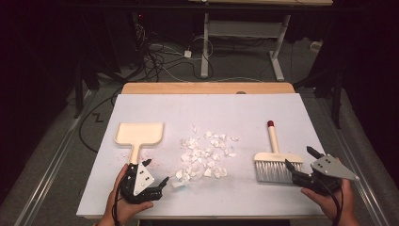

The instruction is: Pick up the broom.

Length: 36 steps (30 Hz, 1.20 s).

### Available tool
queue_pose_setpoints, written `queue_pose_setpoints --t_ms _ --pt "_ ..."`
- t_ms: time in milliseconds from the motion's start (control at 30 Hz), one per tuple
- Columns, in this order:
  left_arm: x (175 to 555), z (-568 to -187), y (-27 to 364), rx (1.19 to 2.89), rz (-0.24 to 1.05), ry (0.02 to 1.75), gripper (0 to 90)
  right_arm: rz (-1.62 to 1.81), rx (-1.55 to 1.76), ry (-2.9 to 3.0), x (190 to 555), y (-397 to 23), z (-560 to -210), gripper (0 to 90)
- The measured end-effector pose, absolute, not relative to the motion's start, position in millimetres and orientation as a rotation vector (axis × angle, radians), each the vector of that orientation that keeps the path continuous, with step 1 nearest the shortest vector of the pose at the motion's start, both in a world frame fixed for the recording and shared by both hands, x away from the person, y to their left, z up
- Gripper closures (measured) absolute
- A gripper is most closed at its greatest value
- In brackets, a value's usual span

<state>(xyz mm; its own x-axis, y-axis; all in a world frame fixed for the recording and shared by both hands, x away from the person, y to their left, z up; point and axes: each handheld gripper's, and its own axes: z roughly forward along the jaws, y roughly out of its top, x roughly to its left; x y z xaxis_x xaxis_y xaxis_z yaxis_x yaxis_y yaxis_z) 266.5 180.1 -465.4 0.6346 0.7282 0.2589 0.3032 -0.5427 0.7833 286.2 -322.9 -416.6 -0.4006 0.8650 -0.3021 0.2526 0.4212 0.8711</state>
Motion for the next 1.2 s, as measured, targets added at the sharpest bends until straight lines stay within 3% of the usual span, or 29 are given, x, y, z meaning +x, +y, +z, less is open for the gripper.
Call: queue_pose_setpoints --t_ms 433,567,867,933,1000,1067,1200 --pt "266.0 -465.7 179.5 2.143 0.745 0.798 19.2 0.733 1.114 1.934 356.9 -305.4 -412.2 26.4" --pt "266.4 -466.0 181.1 2.146 0.752 0.808 19.3 0.672 1.253 2.039 393.5 -296.3 -422.1 27.7" --pt "265.9 -467.6 181.6 2.162 0.752 0.806 19.4 0.618 1.408 2.207 433.5 -291.3 -447.6 34.9" --pt "266.2 -468.0 181.2 2.165 0.749 0.807 19.4 0.64 1.471 2.25 441.2 -289.7 -454.4 43.5" --pt "266.2 -468.1 181.1 2.169 0.746 0.806 19.4 0.651 1.488 2.25 442.9 -289.7 -454.5 44.8" --pt "266.9 -468.4 180.5 2.172 0.739 0.803 19.4 0.642 1.467 2.271 443.3 -283.6 -452.9 62.6" --pt "269.2 -469.2 178.7 2.185 0.729 0.791 19.6 0.65 1.434 2.268 441.0 -276.7 -453.9 69.9"
